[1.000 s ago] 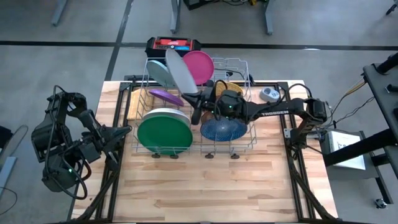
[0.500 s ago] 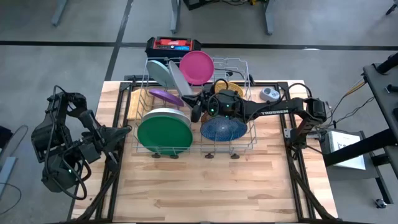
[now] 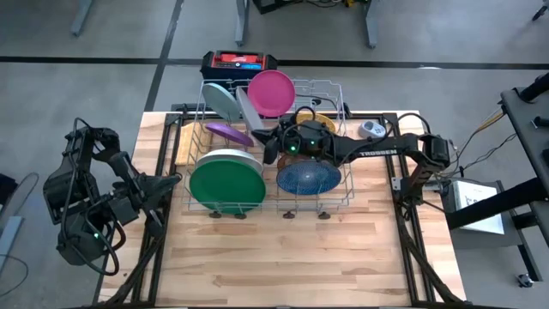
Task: Sort dishes
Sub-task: Put the gray plate into the dishwasher rack
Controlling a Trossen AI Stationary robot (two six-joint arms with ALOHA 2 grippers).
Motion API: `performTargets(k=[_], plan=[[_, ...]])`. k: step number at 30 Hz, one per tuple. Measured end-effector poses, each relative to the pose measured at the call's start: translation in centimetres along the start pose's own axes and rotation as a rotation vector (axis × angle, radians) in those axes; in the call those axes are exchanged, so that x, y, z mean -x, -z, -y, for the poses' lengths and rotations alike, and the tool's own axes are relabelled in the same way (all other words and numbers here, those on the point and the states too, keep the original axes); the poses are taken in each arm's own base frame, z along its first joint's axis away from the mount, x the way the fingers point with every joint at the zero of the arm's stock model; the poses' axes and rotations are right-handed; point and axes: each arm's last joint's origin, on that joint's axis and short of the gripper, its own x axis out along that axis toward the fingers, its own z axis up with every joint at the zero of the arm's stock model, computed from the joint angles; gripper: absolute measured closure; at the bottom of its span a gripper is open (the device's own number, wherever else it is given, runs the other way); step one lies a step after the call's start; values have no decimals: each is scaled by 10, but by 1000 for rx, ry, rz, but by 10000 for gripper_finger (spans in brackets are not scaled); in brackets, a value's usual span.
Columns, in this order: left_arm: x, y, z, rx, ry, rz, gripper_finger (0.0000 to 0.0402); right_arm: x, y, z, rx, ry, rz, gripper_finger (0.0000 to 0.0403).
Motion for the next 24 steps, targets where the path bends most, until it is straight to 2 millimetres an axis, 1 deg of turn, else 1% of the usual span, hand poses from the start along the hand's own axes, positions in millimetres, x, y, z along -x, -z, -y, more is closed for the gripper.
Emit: performTargets(k=[6, 9, 18, 24], plan=[[0, 0, 0, 4, 0, 0, 401, -4, 2, 1, -44, -30, 24, 403], [0, 0, 0, 4, 0, 0, 401, -9, 8, 6, -67, -20, 15, 403], [0, 0, 0, 5, 0, 0, 401, -16, 16, 14, -60, 7, 4, 403], [0, 0, 0, 5, -1, 0, 401, -16, 18, 16, -38, 24, -16, 403]])
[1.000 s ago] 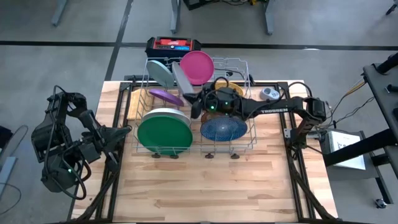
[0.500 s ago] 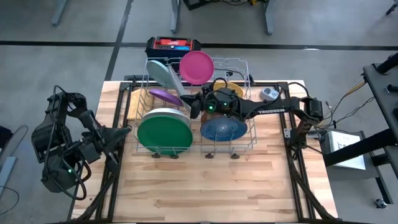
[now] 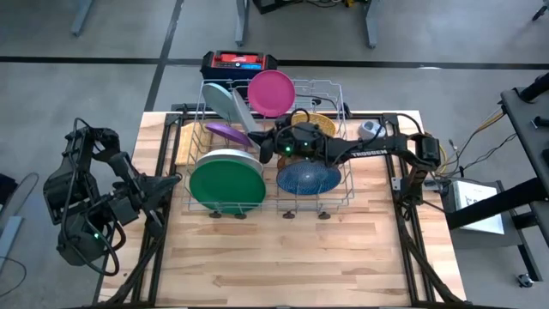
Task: Sort dishes
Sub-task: Put the gray plate into the dishwasher rack
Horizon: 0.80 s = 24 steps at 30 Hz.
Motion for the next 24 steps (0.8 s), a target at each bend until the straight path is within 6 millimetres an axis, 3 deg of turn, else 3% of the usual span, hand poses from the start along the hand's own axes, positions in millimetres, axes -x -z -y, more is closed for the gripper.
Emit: performTargets(k=[17, 24], plan=[[0, 0, 0, 1, 0, 0, 401, 0, 0, 1, -15, 34, 11, 401], [0, 0, 0, 0, 0, 0, 401, 1, 3, -1, -10, 30, -4, 353]])
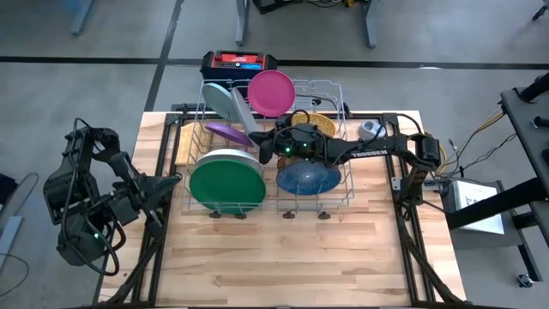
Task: Sort dishes
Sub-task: Put the gray plate into the dishwasher rack
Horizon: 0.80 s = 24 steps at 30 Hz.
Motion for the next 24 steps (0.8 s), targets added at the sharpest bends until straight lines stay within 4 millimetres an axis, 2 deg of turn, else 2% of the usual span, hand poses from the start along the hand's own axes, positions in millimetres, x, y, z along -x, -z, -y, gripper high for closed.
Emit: performTargets(k=[13, 18, 24], plan=[[0, 0, 1, 4, 0, 0, 401, 3, 0, -3, 53, -7, -15, 220], [0, 0, 1, 4, 0, 0, 401, 14, -10, -14, 161, -24, -9, 198], [0, 0, 0, 6, 0, 0, 401, 34, -26, -30, 263, -54, -11, 193]])
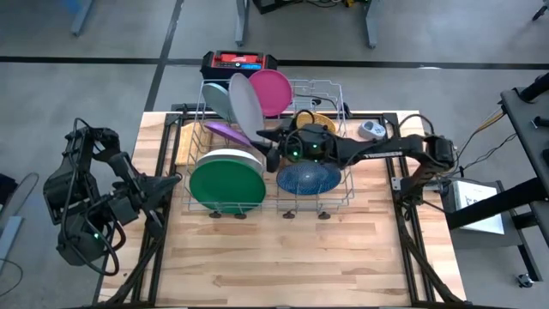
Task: Sort dishes
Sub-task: Put the gray plate into the dishwasher rack
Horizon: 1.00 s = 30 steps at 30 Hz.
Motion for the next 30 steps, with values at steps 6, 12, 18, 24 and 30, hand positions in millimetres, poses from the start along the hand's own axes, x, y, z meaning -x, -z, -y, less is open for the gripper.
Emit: performTargets(k=[6, 12, 18, 24, 30], plan=[[0, 0, 1, 3, 0, 0, 401, 25, -20, -4, 68, 7, -46, 193], [0, -2, 2, 24, 0, 0, 401, 77, -63, -2, 204, 32, -31, 199], [0, -3, 2, 72, 2, -1, 401, 146, -107, 10, 374, 70, 33, 211], [-9, -2, 2, 118, 17, -42, 401, 185, -114, 14, 722, 69, 3, 225], [-29, 2, -2, 194, -48, -112, 401, 194, -114, 16, 838, 76, 7, 247]])
